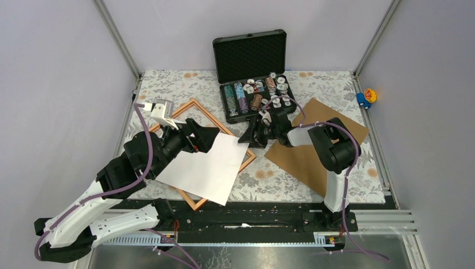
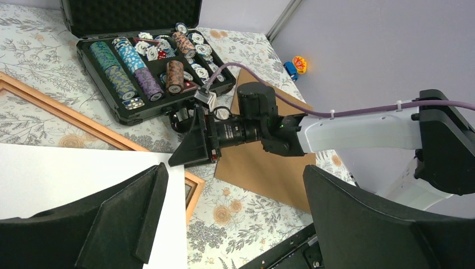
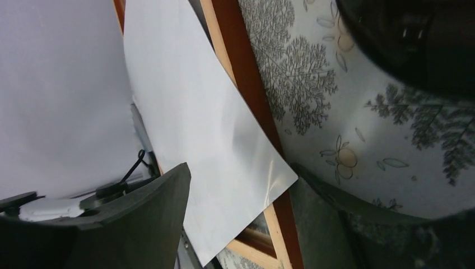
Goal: Put the photo into the frame
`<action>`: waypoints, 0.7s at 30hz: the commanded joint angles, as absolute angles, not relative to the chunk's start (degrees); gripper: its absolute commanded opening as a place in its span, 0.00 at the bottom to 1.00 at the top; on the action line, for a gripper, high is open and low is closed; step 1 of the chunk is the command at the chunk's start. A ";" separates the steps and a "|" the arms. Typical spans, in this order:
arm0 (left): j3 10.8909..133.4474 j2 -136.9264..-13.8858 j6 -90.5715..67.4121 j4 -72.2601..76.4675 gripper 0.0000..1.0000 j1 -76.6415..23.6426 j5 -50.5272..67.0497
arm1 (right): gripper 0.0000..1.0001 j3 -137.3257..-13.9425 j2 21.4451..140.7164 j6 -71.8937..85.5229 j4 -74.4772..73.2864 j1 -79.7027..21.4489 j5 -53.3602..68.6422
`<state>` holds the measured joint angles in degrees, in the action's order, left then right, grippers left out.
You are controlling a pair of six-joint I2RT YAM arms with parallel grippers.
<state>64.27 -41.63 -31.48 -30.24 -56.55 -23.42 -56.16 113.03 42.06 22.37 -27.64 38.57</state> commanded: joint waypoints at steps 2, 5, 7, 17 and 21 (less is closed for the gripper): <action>64.61 -41.13 -30.76 -27.68 0.99 -56.39 -23.62 | 0.68 -52.35 112.82 52.20 37.87 -27.80 43.03; 64.51 -41.17 -30.83 -27.61 0.99 -56.38 -23.56 | 0.66 -52.61 111.86 51.32 37.24 -27.84 41.94; 64.53 -41.20 -30.81 -27.66 0.99 -56.34 -23.48 | 0.66 -53.11 111.65 50.66 36.32 -27.86 41.92; 64.80 -42.22 -31.02 -27.66 0.99 -56.34 -23.08 | 0.54 -55.64 111.88 49.81 34.53 -27.90 41.67; 65.20 -42.72 -30.86 -27.52 0.99 -56.35 -22.91 | 0.44 -55.33 111.55 50.01 34.51 -27.97 41.85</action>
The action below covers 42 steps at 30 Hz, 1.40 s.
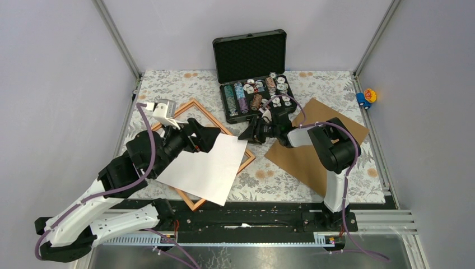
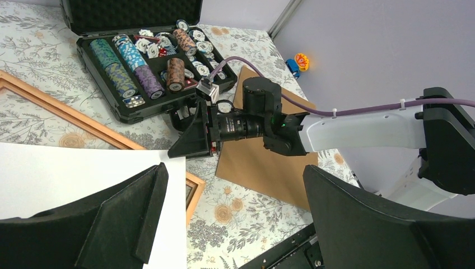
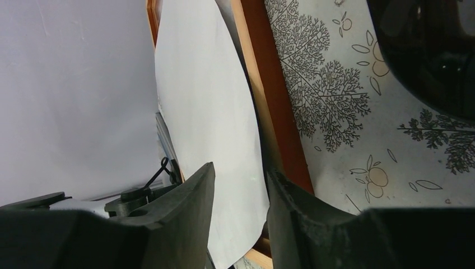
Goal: Put the photo into the frame
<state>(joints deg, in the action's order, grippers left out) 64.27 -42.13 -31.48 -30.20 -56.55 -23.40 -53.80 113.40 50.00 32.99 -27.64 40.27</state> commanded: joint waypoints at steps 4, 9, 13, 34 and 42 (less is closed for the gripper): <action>65.11 -43.04 -30.82 -26.87 0.99 -56.39 -22.45 | 0.39 -54.90 112.66 50.62 34.58 -28.12 42.30; 65.23 -43.42 -30.92 -26.86 0.99 -56.40 -22.13 | 0.30 -54.29 113.02 51.55 34.89 -29.16 42.16; 65.33 -43.30 -31.01 -26.83 0.99 -56.41 -22.07 | 0.21 -53.11 111.84 52.87 34.85 -29.79 40.96; 64.48 -41.37 -31.49 -27.14 0.99 -56.34 -22.08 | 0.00 -38.78 95.55 65.75 35.35 -38.26 8.10; 64.67 -40.81 -31.48 -27.83 0.99 -56.37 -22.38 | 0.00 -38.15 93.83 69.00 33.83 -45.24 -8.60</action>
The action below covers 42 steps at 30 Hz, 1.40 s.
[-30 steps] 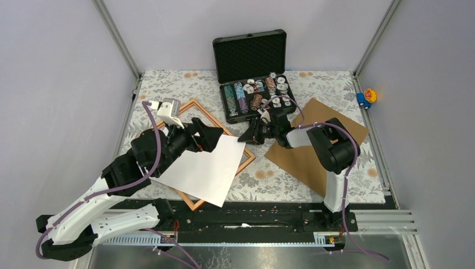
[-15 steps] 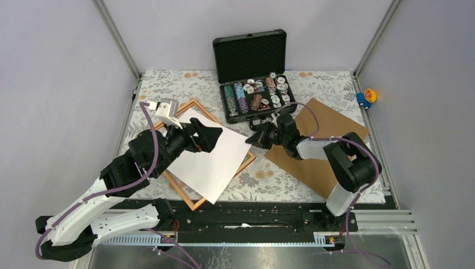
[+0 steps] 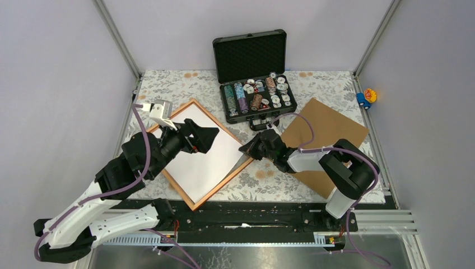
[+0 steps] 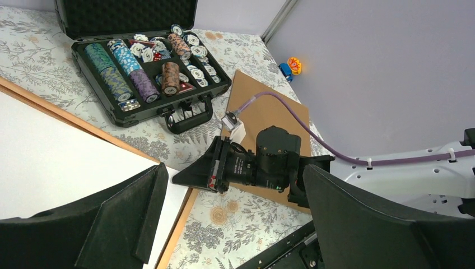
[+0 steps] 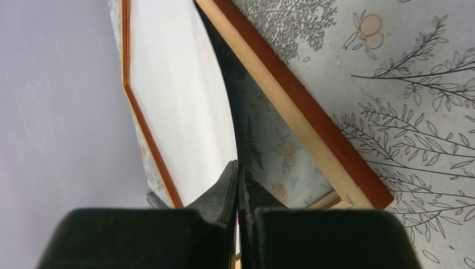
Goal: Put the photo into the frame
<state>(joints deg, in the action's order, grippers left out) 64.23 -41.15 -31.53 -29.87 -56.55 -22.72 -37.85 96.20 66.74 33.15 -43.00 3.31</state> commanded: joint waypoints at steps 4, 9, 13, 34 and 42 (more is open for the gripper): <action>64.85 -41.21 -31.37 -27.66 0.99 -56.37 -22.24 | 0.00 -39.24 94.82 68.98 32.43 -47.39 -12.68; 64.38 -41.06 -31.45 -27.60 0.99 -56.36 -22.40 | 0.00 -39.85 95.58 70.09 31.76 -48.70 -15.76; 64.45 -40.89 -31.11 -27.74 0.99 -56.36 -22.71 | 0.00 -41.22 96.58 70.18 31.60 -49.91 -17.76; 64.55 -40.55 -30.53 -28.63 0.99 -56.34 -23.79 | 0.44 -44.48 98.70 63.53 33.28 -52.11 -8.11; 63.93 -41.15 -30.59 -28.08 0.99 -56.40 -23.60 | 0.49 -47.66 102.32 59.09 29.43 -50.06 -0.11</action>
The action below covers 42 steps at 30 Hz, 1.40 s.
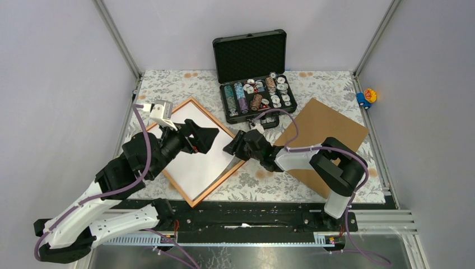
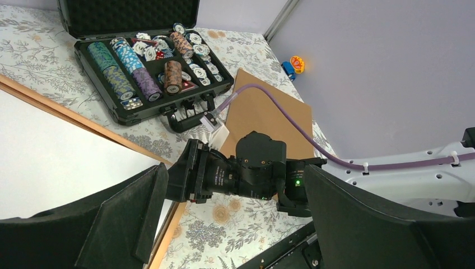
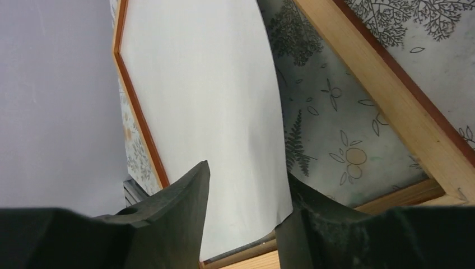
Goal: Put the photo into the frame
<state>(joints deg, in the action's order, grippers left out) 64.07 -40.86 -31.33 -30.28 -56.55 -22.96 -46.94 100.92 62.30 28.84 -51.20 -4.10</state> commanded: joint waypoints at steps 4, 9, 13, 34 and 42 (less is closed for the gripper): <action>63.94 -41.26 -30.40 -27.95 0.99 -56.34 -23.72 | 0.32 -47.79 103.95 57.94 31.60 -49.77 -1.80; 63.94 -41.28 -30.38 -28.08 0.99 -56.35 -23.66 | 0.05 -46.82 104.34 58.45 35.64 -49.72 -1.04; 63.65 -41.24 -30.37 -28.03 0.99 -56.34 -23.99 | 0.00 -43.95 102.56 58.88 37.26 -49.75 -3.80; 64.31 -42.36 -30.40 -27.30 0.99 -56.38 -23.12 | 0.00 -47.58 107.21 61.09 38.36 -50.16 -6.71; 64.20 -42.33 -30.43 -27.17 0.99 -56.34 -22.57 | 0.46 -48.35 103.46 58.67 29.36 -50.63 -9.47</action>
